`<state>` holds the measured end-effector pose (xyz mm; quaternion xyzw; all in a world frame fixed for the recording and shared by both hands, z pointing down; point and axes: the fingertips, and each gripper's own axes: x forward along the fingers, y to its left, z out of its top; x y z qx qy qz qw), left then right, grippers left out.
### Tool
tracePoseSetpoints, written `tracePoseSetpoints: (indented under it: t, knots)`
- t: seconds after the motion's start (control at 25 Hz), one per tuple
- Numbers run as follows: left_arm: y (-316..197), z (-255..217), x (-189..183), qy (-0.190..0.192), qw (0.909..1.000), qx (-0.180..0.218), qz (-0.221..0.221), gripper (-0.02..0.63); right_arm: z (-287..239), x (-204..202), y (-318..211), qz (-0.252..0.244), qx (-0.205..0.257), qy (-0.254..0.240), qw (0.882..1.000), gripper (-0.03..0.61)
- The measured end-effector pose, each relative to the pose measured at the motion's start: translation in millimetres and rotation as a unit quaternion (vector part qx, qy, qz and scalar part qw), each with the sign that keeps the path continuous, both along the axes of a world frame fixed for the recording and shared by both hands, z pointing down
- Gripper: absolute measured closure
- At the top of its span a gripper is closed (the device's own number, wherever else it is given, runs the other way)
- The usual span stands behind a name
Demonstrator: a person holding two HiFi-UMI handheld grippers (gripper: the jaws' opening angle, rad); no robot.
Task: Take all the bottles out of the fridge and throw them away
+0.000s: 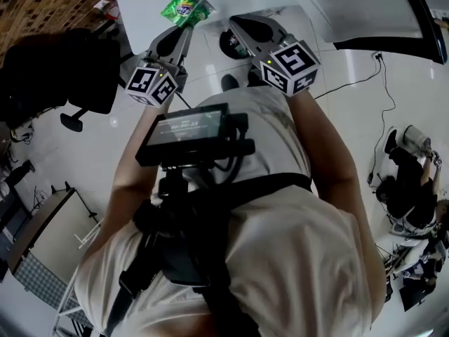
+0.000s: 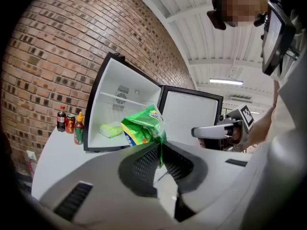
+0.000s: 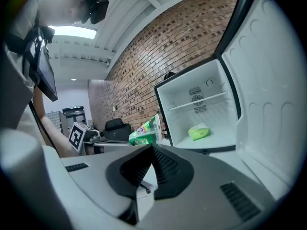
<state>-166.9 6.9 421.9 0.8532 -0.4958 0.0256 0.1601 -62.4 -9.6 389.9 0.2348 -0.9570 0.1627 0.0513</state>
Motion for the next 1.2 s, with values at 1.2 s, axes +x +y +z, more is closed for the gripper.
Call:
tracePoseSetpoints:
  t: [1.2]
  knots:
    - [17.5, 10.4, 82.7, -0.027, 0.9982, -0.033, 0.042, 0.569, 28.8, 43.3, -4.2, -0.119, -0.017, 0.014, 0.993, 0.574]
